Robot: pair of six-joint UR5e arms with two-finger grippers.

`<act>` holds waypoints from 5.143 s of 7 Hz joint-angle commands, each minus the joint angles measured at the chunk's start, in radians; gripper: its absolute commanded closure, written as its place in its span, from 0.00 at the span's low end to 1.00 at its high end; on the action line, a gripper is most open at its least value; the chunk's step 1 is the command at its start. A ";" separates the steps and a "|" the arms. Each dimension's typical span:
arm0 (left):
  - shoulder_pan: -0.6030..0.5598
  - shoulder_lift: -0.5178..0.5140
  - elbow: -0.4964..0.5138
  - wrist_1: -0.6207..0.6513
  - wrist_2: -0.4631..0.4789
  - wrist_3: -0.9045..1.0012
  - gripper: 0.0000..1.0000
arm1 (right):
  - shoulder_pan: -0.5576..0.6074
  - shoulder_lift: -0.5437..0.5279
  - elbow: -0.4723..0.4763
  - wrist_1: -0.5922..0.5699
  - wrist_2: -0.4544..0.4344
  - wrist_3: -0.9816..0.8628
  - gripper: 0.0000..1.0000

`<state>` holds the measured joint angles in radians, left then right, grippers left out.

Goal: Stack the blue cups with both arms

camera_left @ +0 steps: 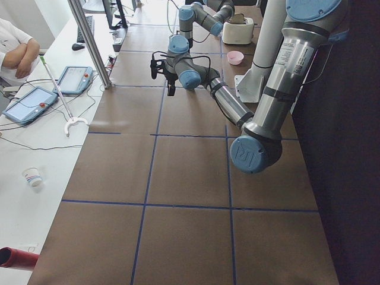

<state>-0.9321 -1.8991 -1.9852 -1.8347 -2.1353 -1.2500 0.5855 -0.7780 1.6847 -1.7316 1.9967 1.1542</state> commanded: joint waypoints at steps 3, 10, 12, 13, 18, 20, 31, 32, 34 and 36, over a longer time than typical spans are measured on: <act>0.001 0.000 -0.001 0.000 0.000 -0.006 0.00 | -0.022 0.005 -0.010 0.001 -0.015 0.001 1.00; -0.001 0.002 -0.010 0.000 0.000 -0.008 0.00 | -0.041 0.013 -0.005 0.004 -0.055 0.002 0.00; -0.002 0.070 -0.010 -0.011 -0.006 0.044 0.00 | 0.057 -0.114 0.193 -0.052 0.011 -0.017 0.00; -0.019 0.109 -0.010 -0.008 -0.006 0.157 0.00 | 0.162 -0.233 0.308 -0.071 0.064 -0.072 0.00; -0.360 0.307 0.133 0.006 -0.147 0.886 0.00 | 0.628 -0.691 0.323 -0.057 0.275 -0.952 0.00; -0.578 0.295 0.300 0.085 -0.195 1.318 0.00 | 0.831 -0.760 0.186 -0.055 0.399 -1.233 0.00; -0.715 0.385 0.292 0.430 -0.268 1.453 0.00 | 0.950 -0.788 -0.083 0.115 0.366 -1.354 0.00; -0.712 0.382 0.296 0.431 -0.268 1.451 0.00 | 0.950 -0.790 -0.094 0.115 0.367 -1.348 0.00; -0.712 0.362 0.359 0.410 -0.273 1.453 0.00 | 0.941 -0.735 -0.190 0.118 0.356 -1.341 0.00; -0.712 0.364 0.353 0.377 -0.267 1.454 0.00 | 0.941 -0.702 -0.198 0.118 0.349 -1.341 0.00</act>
<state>-1.6438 -1.5353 -1.6278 -1.4414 -2.4057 0.2018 1.5271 -1.4940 1.4955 -1.6145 2.3502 -0.1875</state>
